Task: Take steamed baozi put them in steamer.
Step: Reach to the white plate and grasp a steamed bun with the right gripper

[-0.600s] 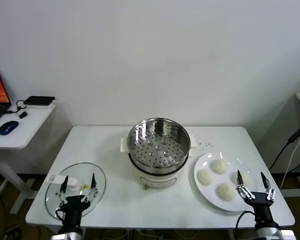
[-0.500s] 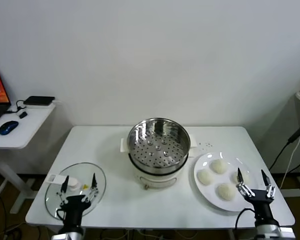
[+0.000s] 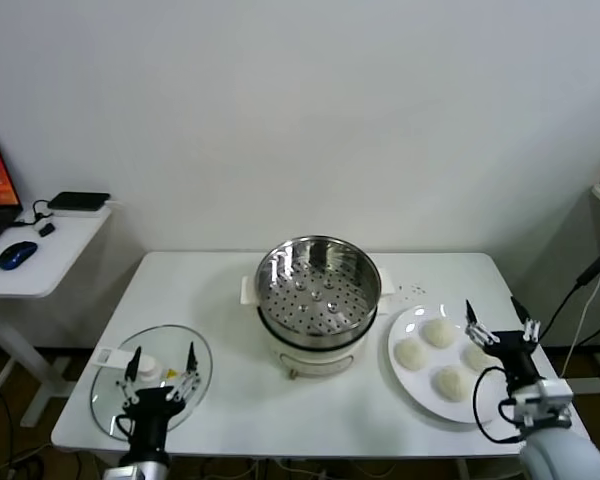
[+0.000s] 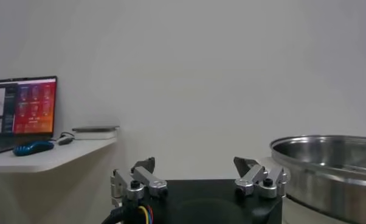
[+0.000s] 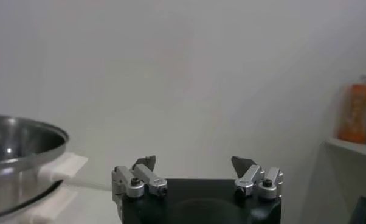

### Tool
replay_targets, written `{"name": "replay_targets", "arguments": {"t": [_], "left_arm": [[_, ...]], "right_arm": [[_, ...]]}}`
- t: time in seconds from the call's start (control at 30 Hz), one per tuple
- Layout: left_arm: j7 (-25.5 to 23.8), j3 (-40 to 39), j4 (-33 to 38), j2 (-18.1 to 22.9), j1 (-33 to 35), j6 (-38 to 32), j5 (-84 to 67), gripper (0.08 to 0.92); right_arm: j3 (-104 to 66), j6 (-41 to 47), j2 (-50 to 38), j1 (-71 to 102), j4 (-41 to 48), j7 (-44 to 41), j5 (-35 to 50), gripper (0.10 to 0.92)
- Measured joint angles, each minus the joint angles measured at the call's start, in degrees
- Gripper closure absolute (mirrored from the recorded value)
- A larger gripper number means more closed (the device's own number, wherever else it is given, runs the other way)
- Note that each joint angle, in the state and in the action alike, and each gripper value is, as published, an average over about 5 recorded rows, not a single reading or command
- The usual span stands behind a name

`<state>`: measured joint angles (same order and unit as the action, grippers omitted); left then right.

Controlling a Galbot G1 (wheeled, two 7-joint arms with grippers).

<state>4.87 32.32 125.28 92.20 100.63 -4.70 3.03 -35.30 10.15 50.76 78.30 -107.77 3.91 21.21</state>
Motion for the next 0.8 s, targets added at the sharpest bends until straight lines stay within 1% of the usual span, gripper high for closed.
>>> {"name": "replay_targets", "arguments": {"t": [0.2, 0.37, 0.6, 0.8], "left_arm": [[0.09, -0.62, 0.02, 0.0, -0.07, -0.21, 0.15, 0.177], [0.12, -1.57, -0.17, 0.0, -0.17, -0.6, 0.86, 0.177], [0.27, -3.52, -0.7, 0.0, 0.13, -1.4, 2.58, 0.177], [0.38, -5.28, -1.2, 0.0, 0.17, -1.86, 3.84, 0.177]], "right_arm": [[3.55, 7.58, -9.76, -6.35, 3.01, -5.96, 0.94, 0.203], [9.92, 12.5, -15.63, -14.4, 6.22, -11.0, 1.24, 0.203], [23.76, 17.42, -22.37, -28.56, 10.82, -18.67, 2.08, 0.203], [39.5, 18.68, -26.97, -43.41, 14.43, -26.68, 1.22, 0.203]]}}
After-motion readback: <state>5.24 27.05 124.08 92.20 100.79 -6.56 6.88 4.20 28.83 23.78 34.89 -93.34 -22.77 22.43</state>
